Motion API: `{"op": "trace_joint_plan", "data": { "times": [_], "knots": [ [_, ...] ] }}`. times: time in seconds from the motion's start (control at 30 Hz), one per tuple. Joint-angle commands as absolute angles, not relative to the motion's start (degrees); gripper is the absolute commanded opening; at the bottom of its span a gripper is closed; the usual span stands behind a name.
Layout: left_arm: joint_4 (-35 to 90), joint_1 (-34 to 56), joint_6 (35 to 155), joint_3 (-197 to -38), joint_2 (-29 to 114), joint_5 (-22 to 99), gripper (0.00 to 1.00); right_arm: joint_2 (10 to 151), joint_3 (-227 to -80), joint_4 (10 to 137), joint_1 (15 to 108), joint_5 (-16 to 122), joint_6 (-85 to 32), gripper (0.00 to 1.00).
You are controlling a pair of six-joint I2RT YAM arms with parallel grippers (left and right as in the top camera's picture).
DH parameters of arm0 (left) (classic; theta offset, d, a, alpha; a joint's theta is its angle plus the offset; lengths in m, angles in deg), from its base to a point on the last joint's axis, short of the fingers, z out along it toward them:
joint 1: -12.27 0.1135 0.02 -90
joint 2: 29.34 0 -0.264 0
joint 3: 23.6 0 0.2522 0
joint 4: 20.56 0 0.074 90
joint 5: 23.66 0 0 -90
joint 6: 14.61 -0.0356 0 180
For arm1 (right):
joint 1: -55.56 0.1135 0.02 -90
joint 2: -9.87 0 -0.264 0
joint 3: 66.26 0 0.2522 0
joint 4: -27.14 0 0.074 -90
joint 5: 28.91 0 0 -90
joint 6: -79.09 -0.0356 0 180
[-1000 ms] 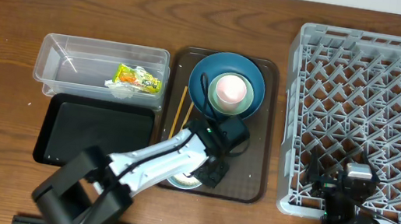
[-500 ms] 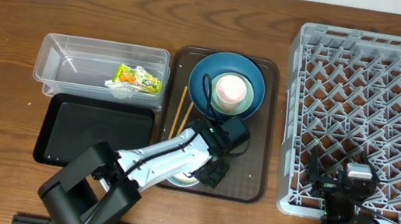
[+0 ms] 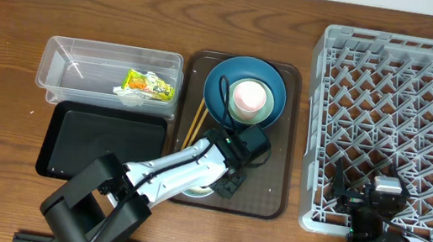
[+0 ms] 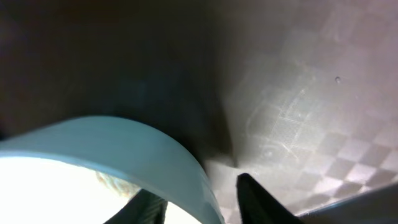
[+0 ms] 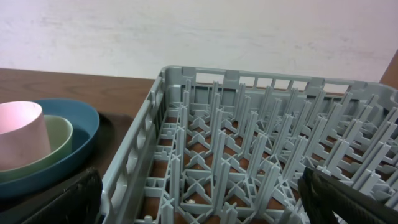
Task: Sort waste into correct bins and load items into the dishwasher rack
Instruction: 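Grip the rice bowl rim and lift it toward the black tray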
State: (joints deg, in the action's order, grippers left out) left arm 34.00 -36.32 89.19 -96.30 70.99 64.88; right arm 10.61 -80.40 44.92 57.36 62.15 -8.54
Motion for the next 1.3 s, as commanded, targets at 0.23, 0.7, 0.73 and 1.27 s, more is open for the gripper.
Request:
{"op": "trace_joint_plan", "data": {
  "times": [0.23,0.7,0.73,1.27],
  "knots": [
    [34.0,-36.5,89.4,-98.8,68.4,67.3,0.42,10.5,-80.3,45.2,57.3,62.4,-7.8,0.99],
    [34.0,-36.5,91.2,-97.9,66.6,66.8,0.24,10.5,-80.3,45.2,57.3,62.4,-7.8,0.99],
    [34.0,-36.5,91.6,-97.7,66.6,66.8,0.25,10.5,-80.3,45.2,57.3,62.4,-7.8,0.99],
    [34.3,-36.5,93.6,-96.3,68.3,66.8,0.26,10.5,-80.3,45.2,57.3,62.4,-7.8,0.99]
  ]
}}
